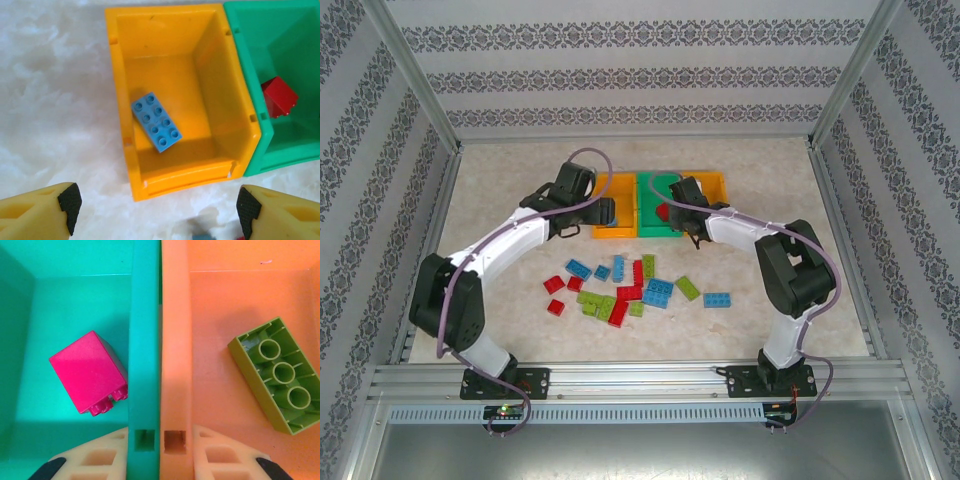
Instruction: Sort the legos into containers by color
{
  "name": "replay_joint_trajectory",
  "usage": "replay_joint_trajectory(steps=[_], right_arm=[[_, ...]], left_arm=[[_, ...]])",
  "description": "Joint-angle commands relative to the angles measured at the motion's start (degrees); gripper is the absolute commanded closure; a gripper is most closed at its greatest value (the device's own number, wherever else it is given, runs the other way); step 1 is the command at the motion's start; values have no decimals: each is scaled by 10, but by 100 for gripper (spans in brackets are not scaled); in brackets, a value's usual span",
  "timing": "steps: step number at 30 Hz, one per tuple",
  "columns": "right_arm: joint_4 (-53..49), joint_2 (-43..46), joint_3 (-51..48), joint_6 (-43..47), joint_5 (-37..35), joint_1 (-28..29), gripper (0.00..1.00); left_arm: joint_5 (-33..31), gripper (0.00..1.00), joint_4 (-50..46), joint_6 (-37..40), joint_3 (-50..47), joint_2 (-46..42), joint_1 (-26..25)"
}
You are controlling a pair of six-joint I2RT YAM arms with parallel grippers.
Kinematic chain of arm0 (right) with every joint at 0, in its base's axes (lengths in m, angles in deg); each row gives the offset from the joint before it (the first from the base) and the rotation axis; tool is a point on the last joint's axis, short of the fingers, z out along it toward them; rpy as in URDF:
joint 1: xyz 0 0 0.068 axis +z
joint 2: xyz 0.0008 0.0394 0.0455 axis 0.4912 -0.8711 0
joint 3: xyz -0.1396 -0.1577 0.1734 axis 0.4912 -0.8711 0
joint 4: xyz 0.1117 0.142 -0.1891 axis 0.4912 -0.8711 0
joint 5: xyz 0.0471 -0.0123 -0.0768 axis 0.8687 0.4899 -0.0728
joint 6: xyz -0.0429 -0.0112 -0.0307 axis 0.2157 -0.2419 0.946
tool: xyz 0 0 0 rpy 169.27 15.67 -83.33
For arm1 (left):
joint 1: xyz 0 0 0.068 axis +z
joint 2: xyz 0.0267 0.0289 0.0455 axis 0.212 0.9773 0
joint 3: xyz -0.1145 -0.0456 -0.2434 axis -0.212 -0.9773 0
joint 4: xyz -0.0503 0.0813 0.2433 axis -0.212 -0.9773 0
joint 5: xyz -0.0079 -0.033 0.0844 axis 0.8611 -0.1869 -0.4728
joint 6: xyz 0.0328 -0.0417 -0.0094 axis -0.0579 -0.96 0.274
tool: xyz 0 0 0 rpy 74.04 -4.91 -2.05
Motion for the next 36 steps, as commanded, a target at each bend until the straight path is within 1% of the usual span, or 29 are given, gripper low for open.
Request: replay_joint_trajectory(steps=[1,3,4,5,7,10,11,14,16,20,23,25,29,36], right_arm=[[-6,19,-23,-16,30,13,81],[-10,24,-24,-16,27,16,78],[-11,27,-25,-18,27,16,71],[-10,31,-27,-20,26,17,62],[-9,44,-29,-23,26,19,45],[-12,66,-31,-28,24,20,33],[-14,74,-32,-30,23,21,30],[-17,99,-39,-44,19,21,25],[-19,114,-47,-48,20,21,22],[-34,150,-67,-51,17,19,18],[-36,187,-100,-56,11,14,16],[-35,211,-124,-62,11,7,14],[-36,250,-167,-63,20,-2,13],[-47,286,-215,-65,17,-11,11]], left_arm=[[-20,16,-29,-29,-49,-42,3],[-20,16,-35,-38,-80,-69,3],[-16,16,-35,-40,-97,-84,3],[-9,16,-33,-38,-108,-95,3],[26,16,-15,-22,-140,-120,2],[54,17,-16,-29,-155,-130,-3],[59,18,-21,-33,-151,-126,-11],[38,19,-39,-44,-132,-106,-55],[45,20,-26,-55,-124,-88,-78],[48,26,-33,-73,-82,-26,-108],[46,29,-40,-86,-60,11,-128],[46,30,-46,-91,-49,33,-134],[39,36,-55,-99,-36,65,-138],[30,38,-65,-94,-19,93,-149]])
